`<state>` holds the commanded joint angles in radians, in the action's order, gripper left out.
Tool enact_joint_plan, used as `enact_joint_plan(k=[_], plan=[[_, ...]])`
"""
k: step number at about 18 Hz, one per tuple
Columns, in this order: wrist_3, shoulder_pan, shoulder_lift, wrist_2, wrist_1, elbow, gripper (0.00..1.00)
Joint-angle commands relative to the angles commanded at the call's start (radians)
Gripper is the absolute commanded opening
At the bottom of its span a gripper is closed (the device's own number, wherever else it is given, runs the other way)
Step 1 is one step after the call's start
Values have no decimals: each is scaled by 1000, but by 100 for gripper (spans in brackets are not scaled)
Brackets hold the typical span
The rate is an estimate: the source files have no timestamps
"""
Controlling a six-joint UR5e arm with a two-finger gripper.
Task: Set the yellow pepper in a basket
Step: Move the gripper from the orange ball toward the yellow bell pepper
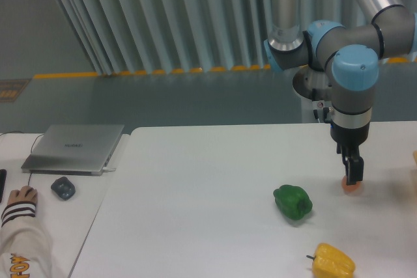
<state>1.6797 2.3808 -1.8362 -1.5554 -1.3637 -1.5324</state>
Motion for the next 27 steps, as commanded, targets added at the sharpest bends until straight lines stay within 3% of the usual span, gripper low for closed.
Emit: enact_joint_plan(k=[5, 8, 14, 18, 21, 27], plan=[[-15, -28, -15, 3, 34, 2, 100], [-109, -41, -41, 3, 80, 0, 100], [-132, -43, -49, 47, 101, -8, 100], [-141, -43, -49, 43, 231, -64, 100], [-170, -45, -63, 43, 241, -45, 100], [-213, -64, -132, 46, 281, 75, 100]])
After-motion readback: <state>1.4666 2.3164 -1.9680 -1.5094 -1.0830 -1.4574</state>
